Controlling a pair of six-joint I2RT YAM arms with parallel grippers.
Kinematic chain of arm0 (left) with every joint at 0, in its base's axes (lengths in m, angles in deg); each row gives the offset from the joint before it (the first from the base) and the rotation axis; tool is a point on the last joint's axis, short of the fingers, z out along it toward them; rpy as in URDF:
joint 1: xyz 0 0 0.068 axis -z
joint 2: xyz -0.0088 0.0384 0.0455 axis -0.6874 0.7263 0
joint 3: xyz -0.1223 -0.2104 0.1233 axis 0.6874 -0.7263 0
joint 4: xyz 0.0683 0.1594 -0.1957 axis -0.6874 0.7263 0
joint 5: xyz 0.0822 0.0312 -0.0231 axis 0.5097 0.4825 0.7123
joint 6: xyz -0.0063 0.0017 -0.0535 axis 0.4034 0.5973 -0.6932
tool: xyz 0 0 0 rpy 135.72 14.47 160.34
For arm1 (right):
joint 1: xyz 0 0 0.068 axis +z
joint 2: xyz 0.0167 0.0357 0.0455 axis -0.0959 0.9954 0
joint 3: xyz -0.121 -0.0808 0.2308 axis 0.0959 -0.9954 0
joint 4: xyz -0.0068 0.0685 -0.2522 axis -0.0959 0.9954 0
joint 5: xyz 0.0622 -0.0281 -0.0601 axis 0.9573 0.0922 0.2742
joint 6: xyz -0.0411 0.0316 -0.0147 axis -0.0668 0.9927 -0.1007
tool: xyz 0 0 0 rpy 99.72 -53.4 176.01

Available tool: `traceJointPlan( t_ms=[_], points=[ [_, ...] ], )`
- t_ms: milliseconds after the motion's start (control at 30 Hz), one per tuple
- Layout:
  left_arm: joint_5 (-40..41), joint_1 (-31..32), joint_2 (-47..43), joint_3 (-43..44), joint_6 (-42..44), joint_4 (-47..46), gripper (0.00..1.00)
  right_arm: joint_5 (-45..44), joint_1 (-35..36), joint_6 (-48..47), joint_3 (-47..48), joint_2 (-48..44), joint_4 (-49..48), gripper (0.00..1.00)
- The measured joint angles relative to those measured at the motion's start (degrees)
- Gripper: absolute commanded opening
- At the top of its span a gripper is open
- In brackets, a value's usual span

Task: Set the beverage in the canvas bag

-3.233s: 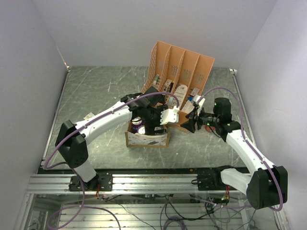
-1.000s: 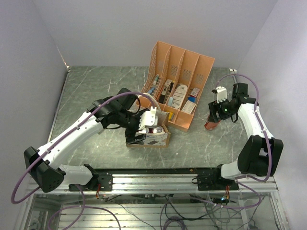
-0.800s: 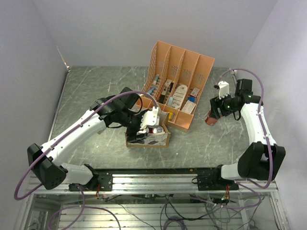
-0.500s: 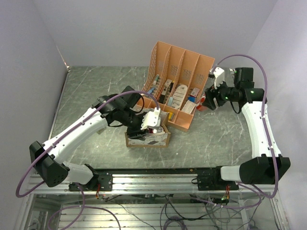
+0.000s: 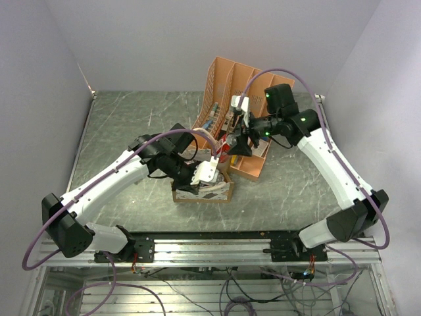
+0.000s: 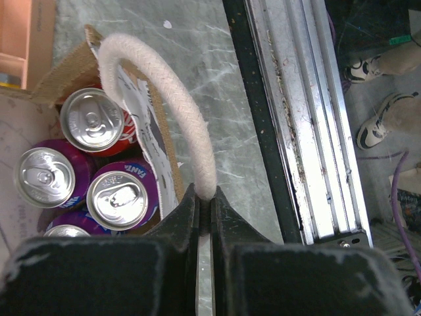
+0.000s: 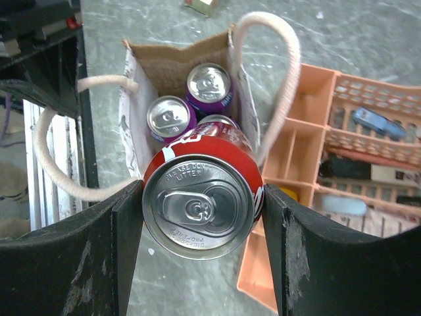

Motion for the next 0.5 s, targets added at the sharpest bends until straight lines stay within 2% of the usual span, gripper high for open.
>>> traceJointPlan(
  t_ms=[300, 500],
  points=[
    [-0.2, 0.0, -1.0, -2.8, 2.5, 0.0, 0.07, 1.3, 5.3, 2.0, 0.0, 6.8, -4.8, 0.0],
    [-0.6, 0.0, -1.1, -3.6, 3.3, -0.2, 0.07, -2.3, 5.9, 1.7, 0.0, 8.2, -4.1, 0.0]
  ],
)
